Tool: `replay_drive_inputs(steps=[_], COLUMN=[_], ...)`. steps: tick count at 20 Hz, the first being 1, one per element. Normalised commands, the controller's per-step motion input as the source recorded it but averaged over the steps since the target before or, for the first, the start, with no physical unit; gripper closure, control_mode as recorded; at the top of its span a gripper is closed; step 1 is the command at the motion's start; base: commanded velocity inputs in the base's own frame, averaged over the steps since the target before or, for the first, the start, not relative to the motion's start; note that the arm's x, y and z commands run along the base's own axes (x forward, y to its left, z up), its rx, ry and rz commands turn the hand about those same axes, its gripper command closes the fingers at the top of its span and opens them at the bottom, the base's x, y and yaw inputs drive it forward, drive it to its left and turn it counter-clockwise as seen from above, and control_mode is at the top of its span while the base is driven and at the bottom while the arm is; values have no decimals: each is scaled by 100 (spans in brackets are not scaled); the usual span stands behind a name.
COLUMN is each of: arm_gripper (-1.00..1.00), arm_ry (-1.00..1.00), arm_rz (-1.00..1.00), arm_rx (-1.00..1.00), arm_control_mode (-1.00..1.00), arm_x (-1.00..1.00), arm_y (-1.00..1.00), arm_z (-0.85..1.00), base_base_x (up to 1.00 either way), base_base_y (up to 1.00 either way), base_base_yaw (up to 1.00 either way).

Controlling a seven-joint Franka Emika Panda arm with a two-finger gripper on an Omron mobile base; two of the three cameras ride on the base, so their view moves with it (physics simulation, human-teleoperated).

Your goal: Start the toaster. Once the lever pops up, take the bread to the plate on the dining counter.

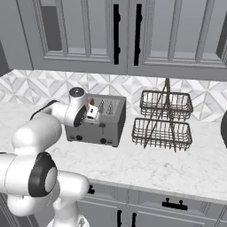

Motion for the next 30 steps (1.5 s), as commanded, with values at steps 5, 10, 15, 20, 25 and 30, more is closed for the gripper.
replay_drive_inputs(steps=[5, 10, 15, 20, 25, 30], arm_gripper=[-100, -100, -100, -100, -100, -100], arm_ry=[0, 0, 0, 0, 0, 0], arm_rz=[0, 0, 0, 0, 0, 0], arm_rx=[-1, -1, 0, 0, 0, 0], arm_control_mode=[-100, -100, -100, -100, -100, -100], arm_x=[0, -4, -23, -3, 0, 0], arm_y=[1, 2, 0, 0, 0, 0], arm_z=[-29, -37, -26, -7, -12, -21], base_base_x=[0, 0, 0, 0, 0, 0], base_base_y=[0, 0, 0, 0, 0, 0], base_base_yaw=[0, 0, 0, 0, 0, 0])
